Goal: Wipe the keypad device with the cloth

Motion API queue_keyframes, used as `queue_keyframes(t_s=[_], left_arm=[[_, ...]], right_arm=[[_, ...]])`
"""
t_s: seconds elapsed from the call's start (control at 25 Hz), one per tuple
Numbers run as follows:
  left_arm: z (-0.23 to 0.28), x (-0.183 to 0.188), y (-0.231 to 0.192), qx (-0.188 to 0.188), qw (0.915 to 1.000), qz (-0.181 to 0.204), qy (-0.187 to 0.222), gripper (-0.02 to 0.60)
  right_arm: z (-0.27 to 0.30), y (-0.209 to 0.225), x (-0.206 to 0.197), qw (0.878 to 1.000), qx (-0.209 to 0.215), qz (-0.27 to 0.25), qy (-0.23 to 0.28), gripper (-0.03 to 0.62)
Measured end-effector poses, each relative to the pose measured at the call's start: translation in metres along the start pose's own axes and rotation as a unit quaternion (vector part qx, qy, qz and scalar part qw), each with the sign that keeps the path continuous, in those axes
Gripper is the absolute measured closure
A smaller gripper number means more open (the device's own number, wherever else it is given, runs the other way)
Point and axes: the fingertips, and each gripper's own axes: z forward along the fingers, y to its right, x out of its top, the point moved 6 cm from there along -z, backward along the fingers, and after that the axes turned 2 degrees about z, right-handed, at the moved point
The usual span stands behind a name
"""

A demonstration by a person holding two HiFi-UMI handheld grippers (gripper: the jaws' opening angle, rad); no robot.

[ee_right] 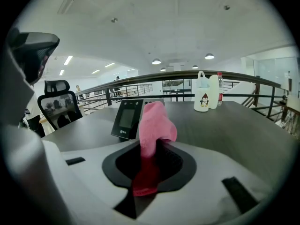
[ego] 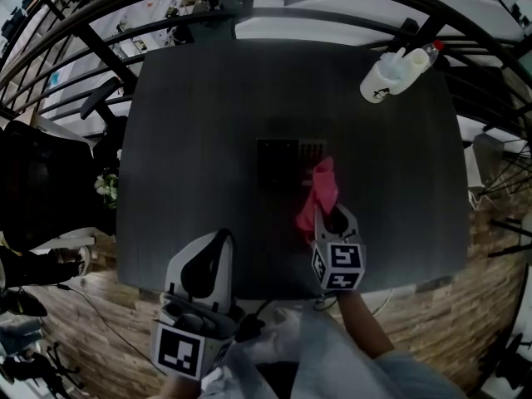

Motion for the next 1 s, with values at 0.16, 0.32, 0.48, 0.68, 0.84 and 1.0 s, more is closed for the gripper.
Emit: queue_keyframes(t_s=[0.16, 0.32, 0.48, 0.68, 0.84, 1.0], left_arm=[[0.001, 0.005, 0.003, -0.013, 0.9999, 0.002, 0.010, 0.577], [0.001, 0.010, 0.003, -0.024, 0.9995, 0.006, 0.019, 0.577], [0.001, 0.015, 0.004, -0.031, 0.9991, 0.010, 0.027, 0.577], [0.003, 0.022, 0.007, -0.039, 0.9982, 0.024, 0.039, 0.577], [0.002, 0.027, 0.012, -0.048, 0.9972, 0.037, 0.045, 0.577], [0.004, 0.032, 0.014, -0.053, 0.9965, 0.043, 0.048, 0.577]], right_arm=[[-0.014, -0.010, 0.008, 1.000, 0.017, -0.001, 0.011, 0.523], [-0.030, -0.018, 0.022, 0.999, 0.024, 0.001, 0.029, 0.523], [-0.046, -0.023, 0.038, 0.998, 0.024, 0.003, 0.053, 0.523], [-0.066, -0.025, 0.063, 0.995, 0.028, -0.002, 0.093, 0.523], [-0.087, -0.026, 0.086, 0.992, 0.024, 0.005, 0.123, 0.523], [-0.107, -0.026, 0.105, 0.988, 0.023, 0.012, 0.154, 0.523]])
